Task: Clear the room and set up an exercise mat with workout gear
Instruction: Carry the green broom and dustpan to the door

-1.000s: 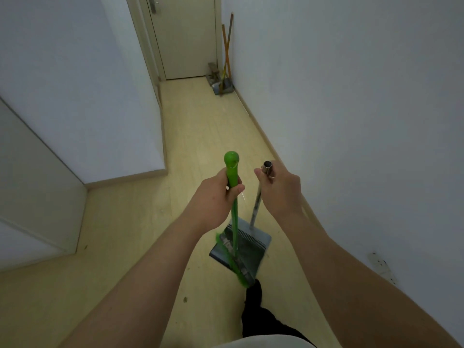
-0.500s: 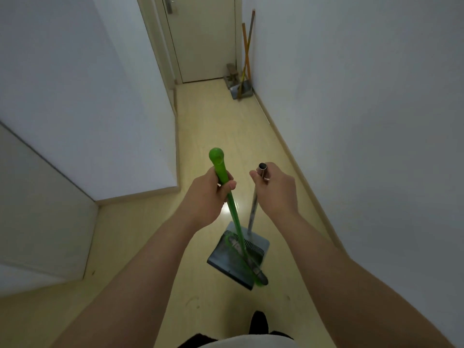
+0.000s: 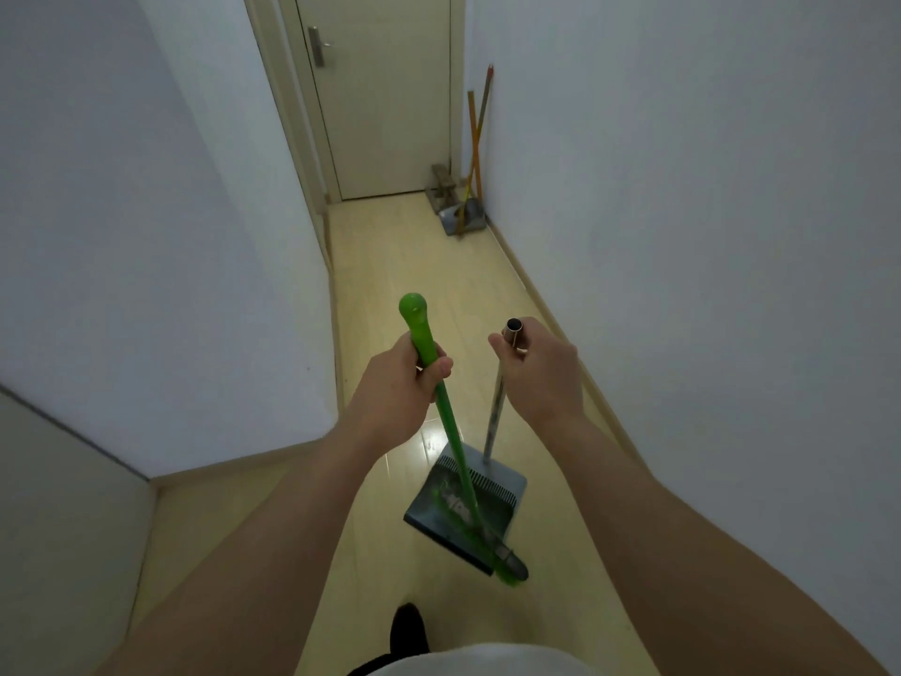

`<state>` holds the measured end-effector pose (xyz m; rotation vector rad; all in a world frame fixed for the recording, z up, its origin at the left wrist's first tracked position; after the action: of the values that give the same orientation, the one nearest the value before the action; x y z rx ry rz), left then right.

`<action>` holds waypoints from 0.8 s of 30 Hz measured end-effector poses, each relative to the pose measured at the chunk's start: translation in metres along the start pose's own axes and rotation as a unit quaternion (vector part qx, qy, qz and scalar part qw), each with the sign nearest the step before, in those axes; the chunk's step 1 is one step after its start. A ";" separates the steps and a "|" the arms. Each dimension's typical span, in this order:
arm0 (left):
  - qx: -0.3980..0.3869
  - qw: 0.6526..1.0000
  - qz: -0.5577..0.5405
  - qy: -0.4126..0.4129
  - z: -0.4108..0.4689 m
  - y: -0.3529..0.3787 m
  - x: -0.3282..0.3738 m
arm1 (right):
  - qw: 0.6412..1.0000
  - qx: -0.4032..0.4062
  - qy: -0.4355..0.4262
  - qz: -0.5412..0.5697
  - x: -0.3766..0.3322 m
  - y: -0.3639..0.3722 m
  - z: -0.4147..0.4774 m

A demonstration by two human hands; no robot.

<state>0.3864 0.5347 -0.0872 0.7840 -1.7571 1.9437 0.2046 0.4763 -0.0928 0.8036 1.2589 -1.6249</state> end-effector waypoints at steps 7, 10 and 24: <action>0.004 1.000 0.008 0.014 0.109 -0.031 -0.034 | 0.998 0.047 -0.031 0.004 -0.026 0.043 0.081; 0.014 1.000 -0.009 0.003 0.147 -0.028 -0.050 | 0.997 0.055 -0.051 0.003 -0.029 0.058 0.110; 0.015 0.999 0.020 -0.037 0.416 -0.010 -0.084 | 0.999 0.022 -0.010 0.036 0.043 0.139 0.349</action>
<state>0.5138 0.1305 -0.1131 0.8479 -1.8035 1.9937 0.3273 0.1191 -0.0894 0.8489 1.1709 -1.6034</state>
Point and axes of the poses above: each hand's wrist, its own z-axis towards the middle knuckle, its own y-axis out of the palm, x = y × z, the point moved 7 cm from there along z, towards the middle knuckle, and after that the axes turned 14 degrees about z, right-handed, at the moved point
